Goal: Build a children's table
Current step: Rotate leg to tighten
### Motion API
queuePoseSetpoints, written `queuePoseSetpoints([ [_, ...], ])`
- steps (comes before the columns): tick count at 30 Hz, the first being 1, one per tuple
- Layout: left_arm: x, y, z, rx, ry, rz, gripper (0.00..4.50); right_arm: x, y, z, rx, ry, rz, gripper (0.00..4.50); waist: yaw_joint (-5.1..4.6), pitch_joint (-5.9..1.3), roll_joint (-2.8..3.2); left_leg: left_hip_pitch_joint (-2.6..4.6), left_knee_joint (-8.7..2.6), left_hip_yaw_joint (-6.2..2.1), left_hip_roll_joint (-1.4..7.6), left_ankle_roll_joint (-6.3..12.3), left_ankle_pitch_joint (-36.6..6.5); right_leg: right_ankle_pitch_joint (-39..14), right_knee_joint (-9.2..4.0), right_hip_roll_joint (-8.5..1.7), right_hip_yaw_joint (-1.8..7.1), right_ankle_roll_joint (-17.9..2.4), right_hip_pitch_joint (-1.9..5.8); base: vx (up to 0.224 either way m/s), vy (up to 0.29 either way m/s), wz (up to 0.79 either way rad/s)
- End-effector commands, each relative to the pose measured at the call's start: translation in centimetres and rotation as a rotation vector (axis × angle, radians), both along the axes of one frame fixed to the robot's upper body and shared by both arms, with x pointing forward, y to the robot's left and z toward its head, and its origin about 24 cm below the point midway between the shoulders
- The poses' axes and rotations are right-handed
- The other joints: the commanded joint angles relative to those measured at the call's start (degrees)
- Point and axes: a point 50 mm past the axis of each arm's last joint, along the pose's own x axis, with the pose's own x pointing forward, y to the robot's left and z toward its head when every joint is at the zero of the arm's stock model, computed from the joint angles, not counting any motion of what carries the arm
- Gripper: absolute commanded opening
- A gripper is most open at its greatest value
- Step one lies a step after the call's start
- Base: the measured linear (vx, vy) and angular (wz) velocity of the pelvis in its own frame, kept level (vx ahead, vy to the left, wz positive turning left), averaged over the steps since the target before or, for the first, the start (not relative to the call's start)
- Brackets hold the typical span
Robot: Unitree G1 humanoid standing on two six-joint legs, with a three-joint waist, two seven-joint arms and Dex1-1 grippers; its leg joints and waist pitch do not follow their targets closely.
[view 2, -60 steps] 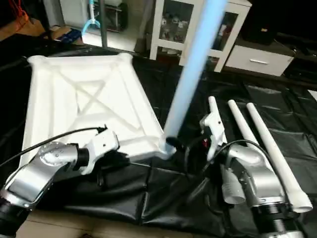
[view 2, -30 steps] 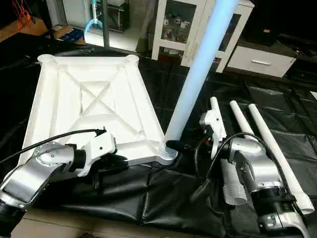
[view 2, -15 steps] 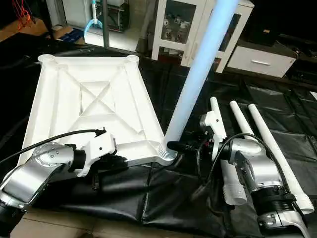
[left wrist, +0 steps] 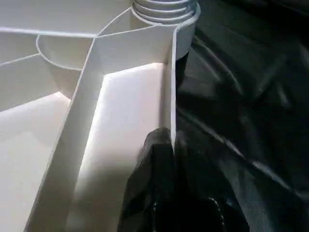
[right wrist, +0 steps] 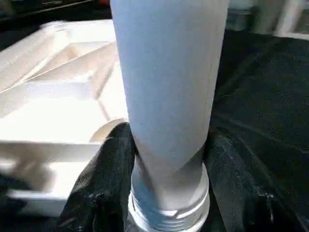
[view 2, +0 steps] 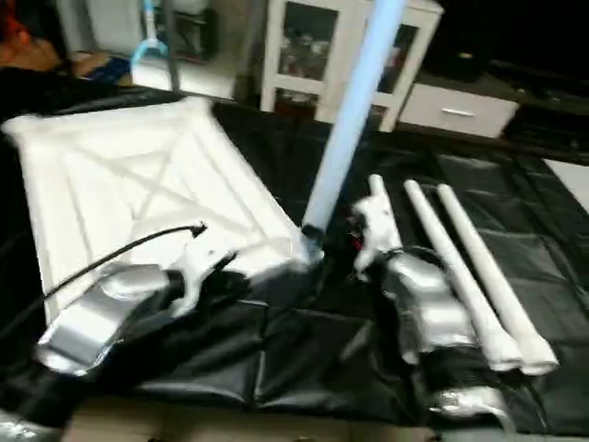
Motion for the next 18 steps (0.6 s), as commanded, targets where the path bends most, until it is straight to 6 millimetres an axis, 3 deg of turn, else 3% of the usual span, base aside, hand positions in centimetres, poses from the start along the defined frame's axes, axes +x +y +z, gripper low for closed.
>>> queuePoseSetpoints([
  [1, 0.1, -1.4, 1.3, -0.058, -0.026, -0.014, 0.00, -0.2, -2.8, -3.9, -0.131, 0.187, -0.334, 1.87, -0.11, -2.64, 0.94, 0.60, -4.34, -1.12, 1.18, -3.03, -19.4, -21.5, -6.16, -2.71, 1.91, -6.4, 1.10, 0.000, 0.000, 0.00],
  [3, 0.5, -1.9, 1.5, -0.066, -0.030, 0.028, 0.00, 0.2, -2.0, -4.5, -0.132, 0.209, -0.480, 1.86, -0.84, -2.81, 0.85, 0.46, -4.52, -1.68, 1.02, -4.03, -21.3, -22.8, -6.15, -2.65, 1.51, -5.4, 1.40, 0.000, 0.000, 0.00],
  [4, 0.6, -2.4, 1.7, -0.073, -0.034, 0.052, 0.00, 0.5, -1.4, -4.7, -0.148, 0.214, -0.602, 1.86, -0.86, -2.85, 1.21, 0.58, -4.52, -1.71, 1.10, -4.09, -21.7, -22.0, -6.12, -2.70, 1.57, -5.6, 1.29, 0.000, 0.000, 0.00],
  [5, 0.7, -2.6, 1.7, -0.074, -0.036, 0.057, 0.00, 0.6, -1.3, -4.7, -0.155, 0.214, -0.637, 1.85, -1.34, -2.65, 1.15, 0.50, -4.68, -1.78, 0.94, -4.62, -22.2, -21.8, -6.29, -2.59, 1.48, -5.6, 0.93, 0.000, 0.000, 0.00],
  [7, 0.8, -3.0, 1.9, -0.074, -0.034, 0.076, 0.00, 0.9, -0.3, -4.6, -0.137, 0.225, -0.727, 1.85, -1.60, -2.90, 1.20, 0.61, -4.78, -2.11, 0.94, -5.14, -23.3, -21.3, -6.11, -2.67, 1.32, -5.7, 1.11, 0.000, 0.000, 0.00],
  [9, 0.8, -3.1, 1.9, -0.075, -0.028, 0.082, 0.00, 1.2, 0.5, -4.1, -0.118, 0.208, -0.738, 1.85, -1.46, -2.80, 1.25, 0.99, -4.68, -1.90, 0.88, -4.33, -24.3, -18.3, -6.34, -2.31, 1.44, -6.1, 0.82, 0.000, 0.000, 0.00],
  [13, 0.6, -2.6, 1.8, -0.067, -0.018, 0.090, 0.00, 1.9, 1.6, -3.0, -0.080, 0.155, -0.671, 1.85, -1.44, -2.87, 1.32, 0.91, -4.76, -1.79, 0.93, -3.42, -23.9, -16.0, -6.14, -2.25, 1.56, -6.7, 0.95, 0.000, 0.000, 0.00],
  [18, 0.7, -2.3, 1.7, -0.058, -0.011, 0.113, 0.00, 2.3, 2.6, -2.2, -0.084, 0.090, -0.614, 1.85, -1.50, -2.90, 1.37, 0.70, -4.70, -1.71, 0.93, -3.59, -23.7, -16.8, -6.29, -2.33, 1.60, -6.6, 0.80, 0.000, 0.000, 0.00],
])
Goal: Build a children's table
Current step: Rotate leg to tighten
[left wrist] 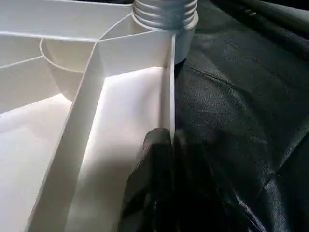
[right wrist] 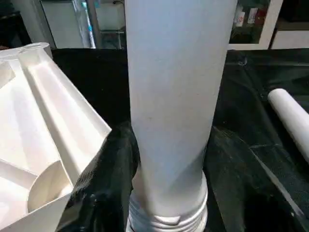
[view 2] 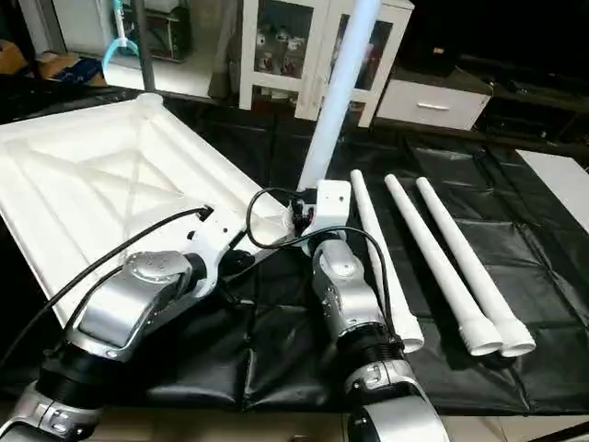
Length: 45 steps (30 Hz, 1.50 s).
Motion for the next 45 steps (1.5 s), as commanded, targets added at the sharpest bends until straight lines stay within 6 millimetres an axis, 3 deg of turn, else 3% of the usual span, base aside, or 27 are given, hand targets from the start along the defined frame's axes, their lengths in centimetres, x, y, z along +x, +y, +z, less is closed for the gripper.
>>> queuePoseSetpoints([
  [1, -0.7, -0.9, 0.9, -0.058, -0.003, -0.063, 0.00, -0.1, -3.5, -2.2, -0.059, 0.109, -0.140, 1.85, 0.08, -2.85, 1.59, 0.81, -4.63, -0.71, 1.12, -3.33, -23.1, -17.3, -5.32, -2.41, 1.94, -6.8, 1.27, 0.000, 0.000, 0.00],
  [3, -0.7, -0.8, 0.9, -0.057, -0.002, -0.063, 0.00, -0.1, -3.4, -1.9, -0.058, 0.084, -0.113, 2.55, 0.06, -2.84, 1.51, 0.62, -4.69, -0.64, 1.19, -3.13, -22.0, -15.5, -5.15, -2.28, 1.96, -7.0, 1.28, 0.000, 0.000, 0.00],
  [6, -0.7, -0.6, 0.9, -0.056, -0.005, -0.069, 0.00, -0.1, -3.2, -1.0, -0.048, 0.026, -0.066, 2.64, 0.27, -2.85, 1.52, 0.83, -4.58, -0.48, 1.23, -2.96, -21.4, -14.9, -5.14, -2.29, 2.04, -7.3, 1.13, 0.000, 0.000, 0.00],
  [9, -0.8, -0.5, 0.8, -0.056, -0.007, -0.081, 0.00, -0.1, -2.9, -0.3, -0.042, -0.007, -0.025, 3.03, 0.96, -3.15, 1.55, 0.75, -4.23, 0.02, 1.26, -1.70, -15.9, -7.3, -4.41, -2.20, 2.20, -8.7, 1.42, 0.000, 0.000, 0.00],
  [12, -1.1, -0.5, 0.6, -0.042, -0.044, -0.169, 0.00, -0.4, -2.9, 0.4, -0.064, -0.037, 0.042, 3.15, 1.38, -3.15, 1.35, 0.34, -4.20, 0.08, 1.14, -0.41, -12.0, -3.7, -4.00, -2.15, 2.15, -8.7, 2.14, 0.000, 0.000, 0.00],
  [15, -1.5, -0.1, 0.2, -0.035, -0.039, -0.220, 0.00, -1.2, -3.0, 0.6, -0.083, -0.054, 0.149, 3.43, 1.85, -2.93, 1.43, 0.58, -4.31, 0.13, 1.27, 0.05, -11.0, -3.5, -4.04, -2.15, 2.13, -8.5, 2.20, 0.000, 0.000, 0.00],
  [18, -1.7, 1.3, -0.4, 0.013, -0.055, -0.284, 0.00, -3.3, -3.6, 1.0, -0.059, -0.065, 0.380, 3.43, 2.29, -2.71, 1.42, 0.79, -4.52, 0.10, 1.41, 0.36, -13.3, -6.3, -4.49, -2.11, 2.15, -7.6, 2.20, 0.000, 0.000, 0.00],
  [19, -1.7, 1.3, -0.4, 0.013, -0.055, -0.284, 0.00, -3.3, -3.6, 1.0, -0.059, -0.065, 0.380, 3.43, 2.29, -2.71, 1.42, 0.79, -4.52, 0.10, 1.41, 0.36, -13.3, -6.3, -4.49, -2.11, 2.15, -7.6, 2.20, 0.000, 0.000, 0.00],
  [21, -1.7, 2.0, -0.5, 0.030, -0.069, -0.320, 0.00, -4.3, -4.3, 1.4, -0.060, -0.076, 0.482, 3.43, 2.23, -2.48, 1.34, 0.68, -4.84, -0.05, 1.58, -0.26, -15.9, -11.1, -4.95, -2.35, 2.25, -7.0, 1.99, 0.000, 0.000, 0.00],
  [22, -1.8, 2.9, -0.2, 0.043, -0.112, -0.413, 0.00, -5.7, -5.9, 2.0, -0.096, -0.100, 0.623, 3.43, 2.39, -2.40, 1.69, 0.74, -4.87, -0.15, 1.48, -0.17, -16.6, -12.5, -5.20, -2.32, 2.20, -6.7, 1.99, 0.000, 0.000, 0.00],
  [23, -1.9, 3.2, -0.1, 0.037, -0.112, -0.443, 0.00, -6.1, -6.5, 2.2, -0.105, -0.104, 0.672, 3.43, 2.78, -2.32, 1.59, 1.12, -4.83, -0.16, 1.75, 0.14, -18.4, -14.7, -5.59, -2.46, 2.25, -6.2, 1.86, 0.000, 0.000, 0.00],
  [25, -2.1, 3.3, 0.0, 0.030, -0.111, -0.463, 0.00, -6.4, -6.8, 2.4, -0.109, -0.104, 0.703, 3.43, 2.77, -2.06, 1.41, 1.05, -4.91, 0.05, 1.82, 0.23, -19.2, -15.6, -5.58, -2.45, 2.42, -6.6, 1.58, 0.000, 0.000, 0.00],
  [26, -2.4, 3.5, 0.1, 0.033, -0.100, -0.506, 0.00, -6.6, -7.7, 2.6, -0.128, -0.101, 0.739, 3.43, 2.57, -2.00, 1.79, 0.68, -5.13, -0.05, 1.66, -0.33, -19.5, -17.3, -5.52, -2.56, 2.38, -6.9, 1.61, 0.000, 0.000, 0.00],
  [27, -2.8, 3.5, 0.1, 0.027, -0.089, -0.555, 0.00, -6.6, -8.7, 2.8, -0.147, -0.094, 0.768, 3.43, 2.44, -2.17, 1.62, 0.88, -4.99, -0.18, 1.74, -0.73, -20.7, -19.4, -5.72, -2.70, 2.33, -7.1, 1.46, 0.000, 0.000, 0.00],
  [31, -3.4, 3.3, 0.3, -0.010, -0.072, -0.630, 0.00, -6.5, -9.8, 3.2, -0.157, -0.078, 0.817, 3.43, 2.56, -2.14, 1.55, 1.05, -4.88, 0.06, 1.81, -0.52, -19.5, -17.9, -5.65, -2.67, 2.47, -8.5, 1.31, 0.000, 0.000, 0.00],
  [33, -3.4, 3.2, 0.2, -0.006, -0.070, -0.638, 0.00, -6.7, -10.1, 3.3, -0.173, -0.061, 0.868, 3.43, 2.88, -2.36, 1.42, 1.06, -4.73, 0.22, 1.91, 0.08, -17.2, -14.7, -5.16, -2.61, 2.46, -9.3, 1.52, 0.000, 0.000, 0.00],
  [37, -3.1, 3.3, 0.0, 0.004, -0.089, -0.654, 0.00, -6.6, -10.7, 3.5, -0.206, -0.035, 0.947, 3.43, 3.51, -2.47, 1.09, 1.13, -4.47, 0.58, 1.92, 1.03, -15.0, -13.1, -5.00, -2.68, 2.44, -9.8, 1.64, 0.000, 0.000, 0.00],
  [41, -3.0, 3.4, 0.1, 0.005, -0.087, -0.665, 0.00, -6.2, -10.9, 3.3, -0.210, -0.019, 0.980, 3.43, 3.48, -2.62, 0.92, 0.95, -4.27, 0.65, 1.85, 1.44, -13.5, -12.1, -4.71, -2.76, 2.40, -10.2, 1.79, 0.000, 0.000, 0.00],
  [42, -3.0, 3.4, 0.1, 0.006, -0.088, -0.665, 0.00, -6.2, -10.9, 3.1, -0.204, -0.003, 1.000, 3.17, 3.57, -2.64, 0.84, 0.99, -4.23, 0.68, 1.86, 1.53, -13.3, -12.4, -4.72, -2.76, 2.37, -10.4, 1.81, 0.000, 0.000, 0.00],
  [44, -3.0, 3.5, 0.1, 0.008, -0.087, -0.664, 0.00, -6.2, -11.0, 3.0, -0.201, 0.009, 1.010, 3.17, 3.65, -2.66, 0.77, 0.98, -4.20, 0.68, 1.87, 1.56, -13.3, -13.1, -4.79, -2.85, 2.35, -10.3, 1.85, 0.000, 0.000, 0.00],
  [45, -3.0, 3.6, 0.1, 0.008, -0.087, -0.664, 0.00, -6.1, -11.0, 3.0, -0.192, 0.017, 1.016, 2.91, 3.70, -2.69, 0.82, 1.04, -4.18, 0.67, 1.90, 1.60, -13.1, -13.0, -4.73, -2.85, 2.37, -10.3, 1.84, 0.000, 0.000, 0.00],
])
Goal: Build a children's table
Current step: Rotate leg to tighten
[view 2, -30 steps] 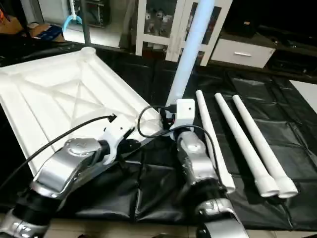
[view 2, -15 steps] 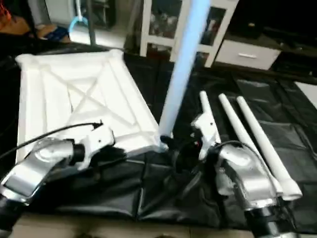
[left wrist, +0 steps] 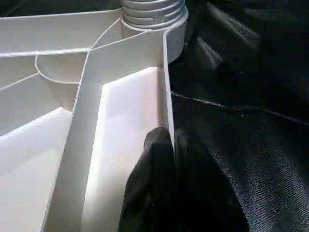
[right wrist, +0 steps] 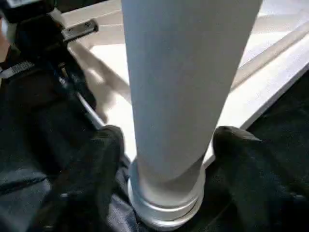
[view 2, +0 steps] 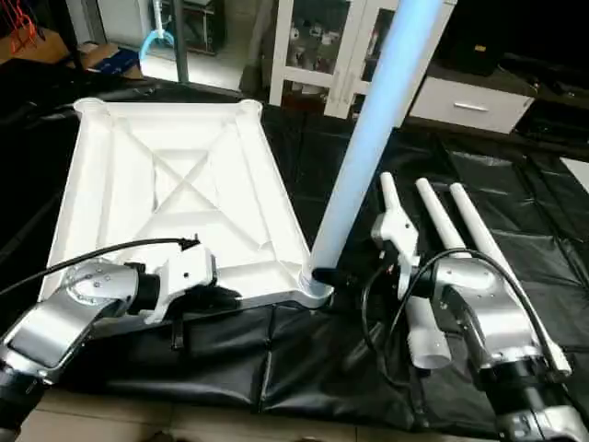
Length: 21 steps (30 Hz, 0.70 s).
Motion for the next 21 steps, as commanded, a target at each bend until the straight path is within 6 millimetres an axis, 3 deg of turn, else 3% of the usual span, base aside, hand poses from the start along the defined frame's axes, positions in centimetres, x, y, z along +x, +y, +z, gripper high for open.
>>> queuePoseSetpoints([
  [1, -0.2, -0.8, 0.3, -0.023, -0.011, -0.055, 0.00, 0.2, -0.6, 0.3, -0.017, 0.005, 0.005, 2.80, -0.15, -3.35, 0.07, 1.46, -3.85, -0.47, 1.69, 1.51, -12.9, -13.3, -3.99, -2.66, 1.96, -10.2, 1.97, 0.000, 0.000, 0.00],
  [4, -0.2, -0.7, 0.3, -0.022, -0.010, -0.057, 0.00, 0.2, -0.7, 0.2, -0.018, 0.016, 0.017, 2.74, -0.12, -3.38, 0.03, 1.48, -3.83, -0.45, 1.69, 1.55, -12.3, -12.4, -3.87, -2.61, 1.92, -10.5, 2.00, 0.000, 0.000, 0.00],
  [5, -0.3, -0.7, 0.2, -0.023, -0.009, -0.060, 0.00, 0.3, -0.7, 0.1, -0.019, 0.021, 0.027, 2.50, -0.14, -3.45, 0.08, 1.46, -3.78, -0.46, 1.68, 1.64, -12.2, -12.0, -3.81, -2.62, 1.90, -10.8, 2.04, 0.000, 0.000, 0.00],
  [12, -0.3, -0.8, 0.2, -0.024, -0.007, -0.067, 0.00, 0.4, -0.7, -0.1, -0.015, 0.029, 0.044, 1.94, 0.05, -3.60, 0.12, 1.45, -3.62, -0.40, 1.64, 1.80, -11.6, -10.8, -3.61, -2.61, 1.88, -11.4, 2.20, 0.000, 0.000, 0.00],
  [17, -0.4, -0.8, 0.2, -0.022, -0.005, -0.069, 0.00, 0.3, -0.8, -0.3, -0.002, 0.035, 0.034, 1.87, 0.07, -3.69, 0.30, 1.52, -3.59, -0.43, 1.66, 1.74, -11.3, -9.9, -3.49, -2.53, 1.84, -11.7, 2.21, 0.000, 0.000, 0.00],
  [21, -0.4, -1.0, 0.1, -0.020, -0.007, -0.042, 0.00, 0.6, -0.7, -1.2, 0.065, 0.041, -0.109, 1.86, -0.01, -3.60, 0.28, 1.47, -3.68, -0.44, 1.61, 1.34, -12.3, -11.1, -3.65, -2.59, 1.84, -11.4, 2.19, 0.000, 0.000, 0.00],
])
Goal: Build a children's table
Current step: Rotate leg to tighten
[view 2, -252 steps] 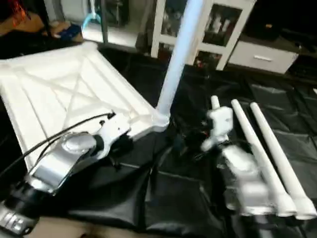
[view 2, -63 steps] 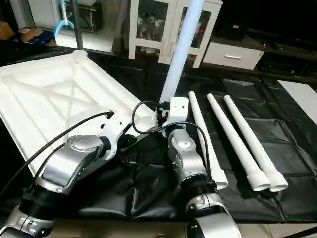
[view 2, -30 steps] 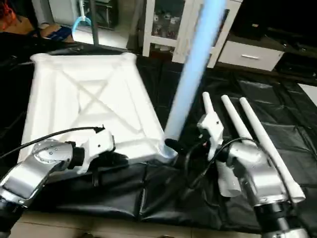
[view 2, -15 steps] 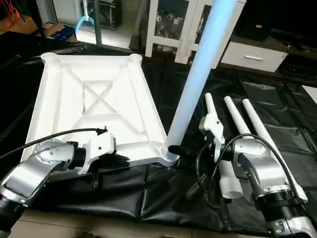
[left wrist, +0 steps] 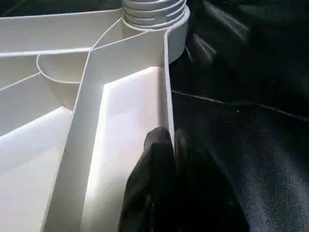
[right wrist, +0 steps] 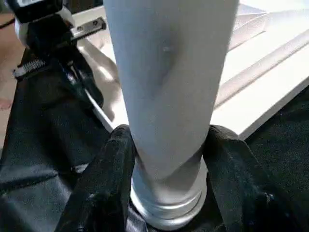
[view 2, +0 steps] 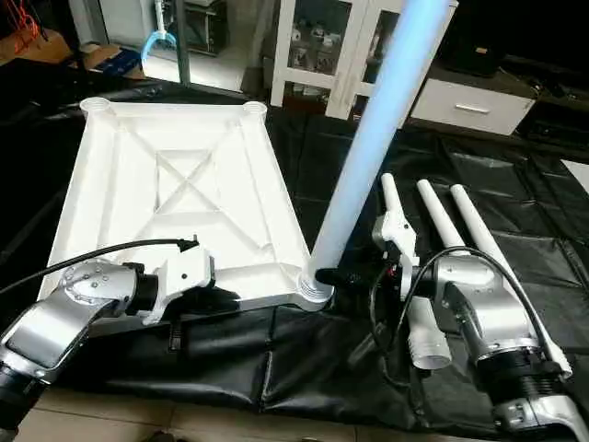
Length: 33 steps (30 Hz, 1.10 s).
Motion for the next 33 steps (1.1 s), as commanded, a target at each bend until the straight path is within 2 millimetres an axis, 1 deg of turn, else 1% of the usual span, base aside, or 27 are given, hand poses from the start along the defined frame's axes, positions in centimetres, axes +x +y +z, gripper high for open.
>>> queuePoseSetpoints([
  [1, -0.3, -1.2, 0.1, -0.025, -0.004, -0.036, 0.00, 0.4, -0.5, -0.5, 0.013, 0.012, -0.104, 1.86, -0.20, -3.45, 0.36, 1.39, -3.93, -0.44, 1.58, 1.05, -13.0, -12.0, -3.86, -2.55, 1.85, -11.3, 1.98, 0.000, 0.000, 0.00],
  [2, -0.1, -1.3, 0.1, -0.026, -0.006, 0.000, 0.00, 0.7, -0.5, -0.9, 0.011, 0.011, -0.176, 1.86, -0.38, -3.45, 0.35, 1.34, -4.00, -0.58, 1.56, 0.39, -14.0, -13.9, -3.96, -2.63, 1.78, -10.9, 2.05, 0.000, 0.000, 0.00],
  [3, 0.0, -1.4, 0.1, -0.030, -0.004, 0.030, 0.00, 0.9, -0.5, -1.3, 0.003, 0.009, -0.229, 1.86, -0.61, -3.25, 0.41, 1.50, -4.14, -0.57, 1.55, -0.49, -15.4, -16.2, -4.29, -2.62, 1.80, -10.4, 1.70, 0.000, 0.000, 0.00],
  [5, 0.5, -1.8, 0.3, -0.050, 0.005, 0.117, 0.00, 1.6, -0.3, -2.2, -0.023, 0.017, -0.384, 1.86, -0.95, -3.28, 0.33, 1.28, -4.26, -0.78, 1.51, -1.43, -16.2, -18.2, -4.33, -2.69, 1.76, -9.7, 1.88, 0.000, 0.000, 0.00],
  [6, 0.9, -2.1, 0.5, -0.057, 0.010, 0.173, 0.00, 2.0, -0.1, -2.8, -0.035, 0.025, -0.485, 1.85, -1.34, -3.29, 0.21, 1.27, -4.31, -0.92, 1.44, -2.43, -17.4, -20.4, -4.48, -2.65, 1.68, -8.8, 1.74, 0.000, 0.000, 0.00],
  [7, 1.2, -2.4, 0.6, -0.066, 0.010, 0.217, 0.00, 2.3, 0.3, -3.2, -0.031, 0.039, -0.567, 1.85, -1.59, -3.25, 0.21, 1.30, -4.35, -0.94, 1.40, -2.74, -17.6, -20.9, -4.54, -2.65, 1.69, -8.6, 1.63, 0.000, 0.000, 0.00],
  [8, 1.2, -2.5, 0.7, -0.068, 0.012, 0.228, 0.00, 2.4, 0.4, -3.3, -0.028, 0.045, -0.586, 1.85, -1.88, -3.21, 0.23, 1.31, -4.38, -1.02, 1.34, -2.98, -18.1, -21.8, -4.63, -2.64, 1.66, -8.4, 1.54, 0.000, 0.000, 0.00],
  [9, 1.8, -3.3, 0.9, -0.086, 0.018, 0.322, 0.00, 3.0, 1.5, -4.2, -0.042, 0.073, -0.749, 1.85, -2.38, -3.35, 0.31, 1.12, -4.29, -1.20, 1.29, -3.47, -18.5, -22.9, -4.60, -2.75, 1.63, -7.8, 1.71, 0.000, 0.000, 0.00],
  [11, 2.3, -4.0, 1.1, -0.103, 0.022, 0.397, 0.00, 3.5, 2.4, -5.1, -0.092, 0.089, -0.912, 1.85, -2.99, -3.43, 0.51, 1.01, -4.36, -1.50, 1.12, -4.33, -19.3, -23.9, -4.70, -2.67, 1.39, -6.8, 1.60, 0.000, 0.000, 0.00],
  [12, 2.4, -4.4, 1.2, -0.108, 0.022, 0.422, 0.00, 3.7, 2.7, -5.4, -0.122, 0.089, -0.992, 1.85, -3.75, -3.55, 0.43, 0.69, -4.40, -1.70, 0.83, -4.95, -19.6, -24.1, -4.81, -2.51, 1.19, -5.6, 1.66, 0.000, 0.000, 0.00],
  [13, 2.7, -5.4, 1.4, -0.128, 0.022, 0.456, 0.00, 4.2, 4.4, -5.8, -0.121, 0.098, -1.129, 1.85, -3.91, -3.61, 0.35, 0.75, -4.33, -1.73, 0.82, -4.76, -19.9, -23.0, -4.98, -2.58, 1.20, -5.3, 1.47, 0.000, 0.000, 0.00],
  [14, 2.7, -5.4, 1.4, -0.128, 0.022, 0.456, 0.00, 4.2, 4.4, -5.8, -0.121, 0.098, -1.129, 1.85, -4.01, -3.57, 0.53, 0.84, -4.30, -1.79, 0.78, -4.72, -20.3, -22.7, -4.96, -2.54, 1.16, -5.4, 1.28, 0.000, 0.000, 0.00],
  [15, 2.7, -5.9, 1.4, -0.129, 0.020, 0.458, 0.00, 4.3, 5.5, -5.8, -0.113, 0.098, -1.153, 1.85, -4.07, -3.49, 0.57, 0.89, -4.34, -1.82, 0.70, -4.57, -21.1, -22.9, -5.15, -2.42, 1.09, -5.3, 1.24, 0.000, 0.000, 0.00],
  [16, 2.7, -6.2, 1.4, -0.128, 0.017, 0.458, 0.00, 4.4, 6.4, -5.7, -0.105, 0.095, -1.166, 1.85, -4.28, -3.48, 0.21, 1.03, -4.28, -1.85, 0.69, -4.25, -22.4, -23.2, -5.33, -2.40, 1.02, -5.3, 1.12, 0.000, 0.000, 0.00],
  [18, 2.6, -6.3, 1.4, -0.128, 0.019, 0.464, 0.00, 4.7, 7.5, -5.1, -0.073, 0.068, -1.160, 1.84, -4.43, -3.46, 0.54, 1.30, -4.16, -1.77, 0.65, -3.61, -23.5, -22.5, -5.47, -2.32, 1.14, -5.5, 0.85, 0.000, 0.000, 0.00],
  [20, 2.5, -5.9, 1.4, -0.128, 0.024, 0.470, 0.00, 5.0, 8.0, -4.6, 0.013, 0.086, -1.111, 1.84, -4.52, -3.53, 0.63, 1.26, -4.23, -1.78, 0.78, -3.17, -23.4, -20.2, -5.25, -2.21, 1.19, -5.9, 0.98, 0.000, 0.000, 0.00],
  [21, 2.4, -5.9, 1.4, -0.125, 0.027, 0.476, 0.00, 5.1, 8.2, -4.5, 0.025, 0.090, -1.103, 1.84, -4.62, -3.55, 0.63, 1.07, -4.34, -1.78, 0.82, -2.98, -22.7, -18.4, -5.02, -2.12, 1.19, -6.3, 1.18, 0.000, 0.000, 0.00],
  [22, 2.4, -5.7, 1.3, -0.121, 0.029, 0.481, 0.00, 5.1, 8.6, -4.1, 0.050, 0.079, -1.065, 1.84, -4.65, -3.65, 0.63, 1.06, -4.33, -1.73, 0.83, -2.88, -22.2, -17.3, -4.87, -2.12, 1.23, -6.6, 1.27, 0.000, 0.000, 0.00],
  [23, 2.3, -5.6, 1.3, -0.116, 0.032, 0.485, 0.00, 5.2, 9.1, -3.6, 0.079, 0.057, -1.007, 1.84, -4.63, -3.52, 0.79, 0.99, -4.38, -1.74, 0.83, -2.67, -22.1, -16.6, -4.80, -2.11, 1.25, -6.8, 1.30, 0.000, 0.000, 0.00],
  [24, 2.3, -5.4, 1.2, -0.108, 0.035, 0.490, 0.00, 5.1, 9.5, -3.1, 0.116, 0.036, -0.956, 2.19, -4.63, -3.66, 0.69, 0.89, -4.33, -1.64, 0.87, -2.05, -21.2, -15.5, -4.75, -2.12, 1.27, -7.1, 1.47, 0.000, 0.000, 0.00],
  [25, 2.2, -5.3, 1.2, -0.108, 0.029, 0.480, 0.00, 5.1, 9.5, -2.8, 0.131, 0.023, -0.944, 2.19, -4.55, -3.64, 0.85, 1.01, -4.25, -1.60, 0.91, -1.96, -21.1, -15.4, -4.74, -2.15, 1.32, -7.3, 1.37, 0.000, 0.000, 0.00],
  [26, 2.2, -5.2, 1.2, -0.107, 0.026, 0.475, 0.00, 5.0, 9.5, -2.6, 0.137, 0.017, -0.938, 2.54, -4.48, -3.64, 0.78, 1.08, -4.19, -1.48, 0.88, -1.82, -20.7, -15.0, -4.78, -2.11, 1.38, -7.5, 1.28, 0.000, 0.000, 0.00],
  [29, 2.0, -4.7, 0.9, -0.089, 0.013, 0.431, 0.00, 5.0, 9.1, -1.7, 0.150, -0.024, -0.935, 2.63, -4.15, -3.80, 0.89, 1.09, -4.12, -1.31, 0.92, -1.62, -18.1, -12.1, -4.44, -2.10, 1.52, -8.3, 1.44, 0.000, 0.000, 0.00],
  [30, 1.9, -4.6, 0.9, -0.089, -0.002, 0.401, 0.00, 5.0, 9.0, -1.5, 0.157, -0.030, -0.929, 2.75, -3.77, -3.87, 0.84, 0.90, -4.14, -1.28, 0.85, -1.19, -16.4, -10.6, -4.25, -2.10, 1.50, -8.6, 1.75, 0.000, 0.000, 0.00],
  [31, 1.7, -4.4, 0.7, -0.084, 0.007, 0.388, 0.00, 4.9, 8.7, -1.2, 0.163, -0.042, -0.918, 2.89, -3.62, -3.91, 0.84, 0.99, -4.08, -1.18, 0.94, -1.10, -15.7, -9.7, -4.15, -2.08, 1.55, -8.7, 1.72, 0.000, 0.000, 0.00],
  [32, 1.6, -4.1, 0.6, -0.082, 0.004, 0.360, 0.00, 4.8, 8.5, -1.0, 0.164, -0.051, -0.887, 2.89, -3.27, -3.83, 0.68, 0.96, -4.10, -1.13, 0.89, -0.69, -14.5, -8.6, -3.94, -1.95, 1.51, -8.7, 1.80, 0.000, 0.000, 0.00],
  [33, 1.2, -3.8, 0.6, -0.088, -0.010, 0.288, 0.00, 4.4, 8.3, -0.6, 0.166, -0.047, -0.780, 2.96, -2.81, -3.69, 0.97, 1.30, -4.11, -1.07, 0.96, -0.42, -14.4, -8.5, -4.02, -1.87, 1.51, -8.6, 1.65, 0.000, 0.000, 0.00],
])
